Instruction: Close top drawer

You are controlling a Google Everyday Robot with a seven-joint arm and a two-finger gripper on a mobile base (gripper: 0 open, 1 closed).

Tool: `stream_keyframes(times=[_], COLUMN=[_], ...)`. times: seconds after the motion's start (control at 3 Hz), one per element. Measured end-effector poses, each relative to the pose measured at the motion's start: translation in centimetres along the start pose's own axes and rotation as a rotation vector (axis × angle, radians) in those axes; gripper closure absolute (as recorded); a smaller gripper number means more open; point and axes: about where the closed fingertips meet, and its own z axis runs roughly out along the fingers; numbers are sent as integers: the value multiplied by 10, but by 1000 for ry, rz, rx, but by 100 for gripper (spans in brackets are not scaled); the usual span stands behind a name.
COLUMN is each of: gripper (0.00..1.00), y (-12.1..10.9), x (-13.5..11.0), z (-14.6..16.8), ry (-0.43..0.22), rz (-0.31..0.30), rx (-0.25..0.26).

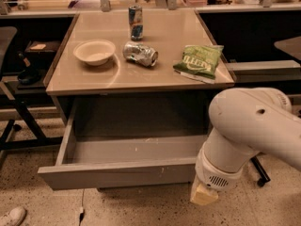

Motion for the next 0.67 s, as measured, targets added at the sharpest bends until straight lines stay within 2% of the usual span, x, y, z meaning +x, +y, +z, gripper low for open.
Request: stream_keyframes(times=[0.67], gripper=[100], y=[-27], x=[-11], z=[44], ry=[34], rz=[-11], rx=[-23])
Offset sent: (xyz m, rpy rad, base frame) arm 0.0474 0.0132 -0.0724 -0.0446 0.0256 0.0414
